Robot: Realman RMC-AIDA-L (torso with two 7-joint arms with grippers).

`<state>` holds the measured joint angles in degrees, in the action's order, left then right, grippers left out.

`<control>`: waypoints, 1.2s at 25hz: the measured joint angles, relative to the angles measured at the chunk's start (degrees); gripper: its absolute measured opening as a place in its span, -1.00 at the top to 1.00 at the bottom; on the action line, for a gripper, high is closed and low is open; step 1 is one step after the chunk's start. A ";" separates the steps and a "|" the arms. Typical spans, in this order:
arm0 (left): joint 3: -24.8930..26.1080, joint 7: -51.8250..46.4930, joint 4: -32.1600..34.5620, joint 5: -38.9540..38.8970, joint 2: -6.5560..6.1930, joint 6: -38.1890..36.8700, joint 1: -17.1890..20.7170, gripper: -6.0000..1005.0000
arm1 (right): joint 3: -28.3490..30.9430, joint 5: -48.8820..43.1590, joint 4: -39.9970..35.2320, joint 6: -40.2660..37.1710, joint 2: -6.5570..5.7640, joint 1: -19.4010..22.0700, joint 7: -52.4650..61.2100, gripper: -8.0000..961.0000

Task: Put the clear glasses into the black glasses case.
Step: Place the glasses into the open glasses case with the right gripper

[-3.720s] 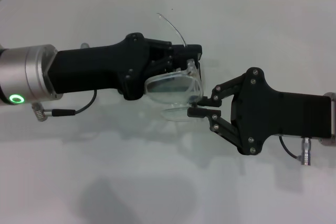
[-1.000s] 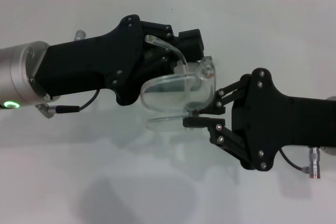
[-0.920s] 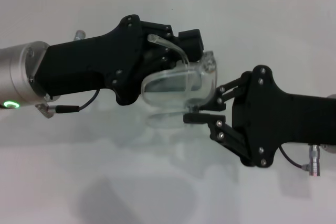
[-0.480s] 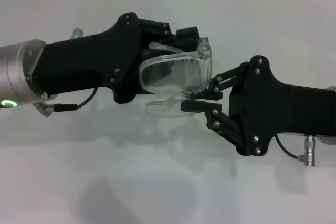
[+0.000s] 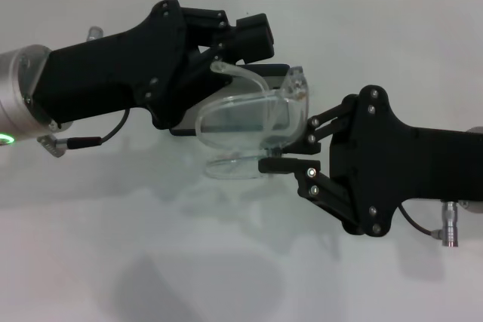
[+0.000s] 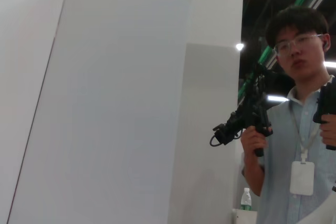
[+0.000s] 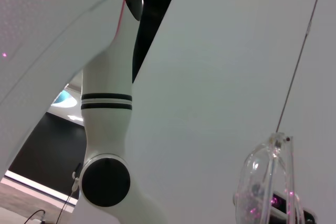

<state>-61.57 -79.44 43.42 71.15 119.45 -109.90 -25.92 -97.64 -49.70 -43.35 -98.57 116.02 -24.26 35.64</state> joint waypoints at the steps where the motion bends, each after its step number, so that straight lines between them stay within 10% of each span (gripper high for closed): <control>1: -0.02 0.03 0.00 0.24 0.00 0.01 0.01 0.88 | 0.06 0.07 -0.02 0.00 0.00 0.02 0.00 0.88; 23: -2.12 0.09 0.00 0.50 0.01 -0.21 -0.39 0.88 | 0.42 1.65 0.38 3.03 0.10 -0.27 0.04 0.87; 30: 4.57 0.16 0.00 0.29 -0.38 -0.07 1.77 0.88 | 0.32 1.63 -0.08 2.58 -0.10 0.28 2.06 0.87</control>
<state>-57.00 -79.28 43.42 71.45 119.07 -109.97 -24.15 -97.33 -48.07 -43.43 -95.99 115.92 -23.98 37.71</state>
